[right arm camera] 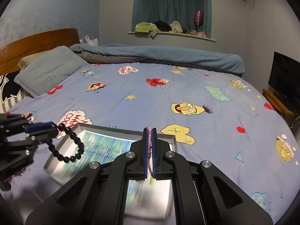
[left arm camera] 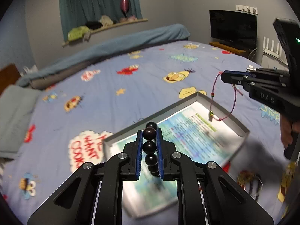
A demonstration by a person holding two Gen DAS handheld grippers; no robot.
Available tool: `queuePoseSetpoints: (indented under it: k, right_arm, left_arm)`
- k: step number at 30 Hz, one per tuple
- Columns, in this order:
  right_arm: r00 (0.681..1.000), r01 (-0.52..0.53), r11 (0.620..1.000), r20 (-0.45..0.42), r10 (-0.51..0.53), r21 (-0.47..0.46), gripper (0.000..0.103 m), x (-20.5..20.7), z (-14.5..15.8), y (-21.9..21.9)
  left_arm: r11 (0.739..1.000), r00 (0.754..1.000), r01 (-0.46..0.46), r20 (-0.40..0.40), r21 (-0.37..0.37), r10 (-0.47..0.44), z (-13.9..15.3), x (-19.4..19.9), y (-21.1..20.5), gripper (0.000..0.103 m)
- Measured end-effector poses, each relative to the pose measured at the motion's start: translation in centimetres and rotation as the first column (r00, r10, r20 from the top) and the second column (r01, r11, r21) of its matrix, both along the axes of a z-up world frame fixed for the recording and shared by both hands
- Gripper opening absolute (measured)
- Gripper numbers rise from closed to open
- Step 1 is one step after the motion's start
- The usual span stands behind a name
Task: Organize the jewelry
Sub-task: 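Carry both bracelets into the grey tray and open both tools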
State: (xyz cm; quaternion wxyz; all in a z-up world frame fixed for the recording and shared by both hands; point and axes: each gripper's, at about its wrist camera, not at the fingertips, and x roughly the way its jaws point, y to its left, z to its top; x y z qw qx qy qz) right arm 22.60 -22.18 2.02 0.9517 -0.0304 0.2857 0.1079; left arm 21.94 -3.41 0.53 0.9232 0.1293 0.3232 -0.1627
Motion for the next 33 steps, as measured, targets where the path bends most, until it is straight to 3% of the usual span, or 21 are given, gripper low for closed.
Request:
queuePoseSetpoints:
  k: [7, 12, 18, 25, 27, 29, 31, 33]
  right_arm:
    - [0.996, 0.059, 0.997, -0.068, -0.056, 0.048, 0.003, 4.6, -4.3, 0.0]
    - [0.983, 0.117, 0.992, -0.151, -0.108, 0.051, 0.003, 6.8, -7.0, -0.6]
    - [0.967, 0.089, 0.996, -0.241, -0.084, 0.008, 0.003, 8.4, -9.1, 0.3]
    - [0.968, 0.064, 0.998, -0.242, -0.067, -0.023, 0.003, 8.1, -9.3, 1.1]
    - [0.970, 0.058, 0.998, -0.236, -0.062, -0.024, 0.007, 8.0, -9.1, 1.2]
    - [0.972, 0.054, 0.998, -0.227, -0.058, -0.025, 0.026, 7.9, -8.8, 1.2]
    - [0.974, 0.053, 0.998, -0.218, -0.057, -0.024, 0.033, 7.7, -8.6, 1.2]
    - [0.975, 0.056, 0.998, -0.213, -0.061, -0.029, 0.033, 7.5, -8.3, 1.2]
  left_arm:
    - [0.994, 0.992, -0.097, -0.086, -0.055, 0.092, -3.5, 5.1, 1.3, 0.015]
    - [0.986, 0.978, -0.166, -0.135, -0.024, 0.162, -6.1, 6.5, 3.0, 0.015]
    - [0.985, 0.967, -0.175, -0.188, 0.000, 0.171, -7.8, 7.6, 3.6, 0.015]
    - [0.981, 0.961, -0.189, -0.197, 0.052, 0.195, -8.9, 7.7, 3.2, 0.015]
    - [0.981, 0.960, -0.189, -0.203, 0.049, 0.195, -8.9, 7.7, 3.3, 0.018]
    - [0.981, 0.962, -0.183, -0.193, 0.058, 0.191, -8.7, 7.4, 3.1, 0.037]
    - [0.982, 0.967, -0.173, -0.178, 0.070, 0.183, -8.4, 7.1, 2.9, 0.038]
    - [0.982, 0.968, -0.175, -0.172, 0.070, 0.185, -8.1, 6.9, 2.9, 0.038]
